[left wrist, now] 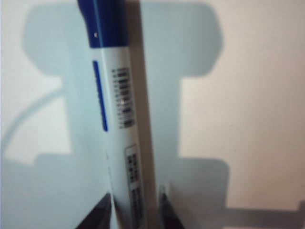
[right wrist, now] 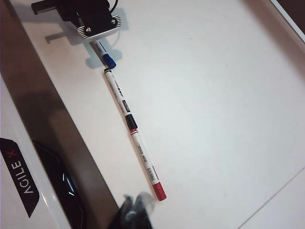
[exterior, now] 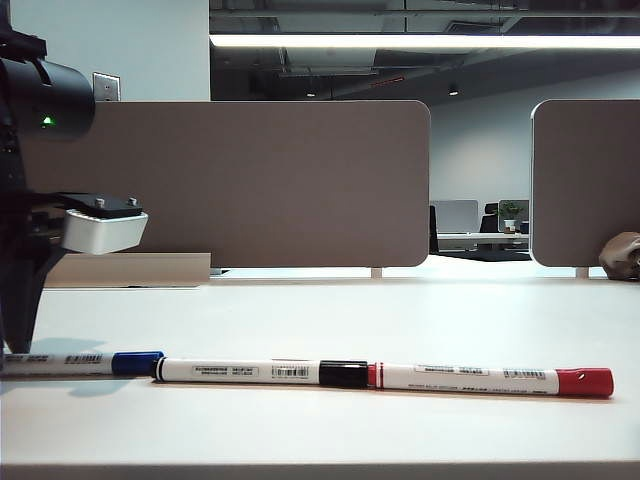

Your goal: Pick up the markers one by one and line them up horizontally in a straight line on the table.

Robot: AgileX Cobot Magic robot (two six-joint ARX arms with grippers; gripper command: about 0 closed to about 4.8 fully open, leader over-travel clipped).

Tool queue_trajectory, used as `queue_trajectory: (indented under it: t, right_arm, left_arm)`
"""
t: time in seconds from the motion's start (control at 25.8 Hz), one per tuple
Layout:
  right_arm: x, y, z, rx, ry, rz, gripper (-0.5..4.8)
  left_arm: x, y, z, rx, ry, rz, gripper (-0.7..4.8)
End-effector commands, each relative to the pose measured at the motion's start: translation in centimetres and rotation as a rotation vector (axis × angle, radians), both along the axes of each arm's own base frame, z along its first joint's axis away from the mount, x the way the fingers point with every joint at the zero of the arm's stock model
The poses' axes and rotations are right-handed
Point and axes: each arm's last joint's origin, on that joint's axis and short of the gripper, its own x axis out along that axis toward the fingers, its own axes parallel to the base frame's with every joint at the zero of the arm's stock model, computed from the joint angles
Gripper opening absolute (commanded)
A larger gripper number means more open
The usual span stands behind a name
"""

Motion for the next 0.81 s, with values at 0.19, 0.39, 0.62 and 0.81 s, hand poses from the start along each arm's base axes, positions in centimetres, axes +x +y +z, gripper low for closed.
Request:
queue_trajectory:
  t: [0.19, 0.39, 0.62, 0.81]
  right_arm:
    - [-0.03, -0.02, 0.27, 0.028, -0.004, -0.001, -0.01]
    - [-0.02, -0.03, 0.27, 0.028, -0.004, -0.002, -0.01]
    - [-0.03, -0.04, 0.27, 0.028, -0.004, -0.001, -0.01]
    - [-0.02, -0.01, 0.28, 0.030, -0.005, -0.002, -0.01]
  left_arm:
    - [-0.08, 0.02, 0.17, -0.005, -0.005, -0.002, 1.29]
    - [-0.12, 0.03, 0.48, -0.011, -0.023, 0.000, 1.29]
    - [-0.18, -0.08, 0.75, -0.050, -0.030, -0.004, 1.29]
    - [-0.33, -0.28, 0.80, -0.112, -0.005, -0.011, 1.28]
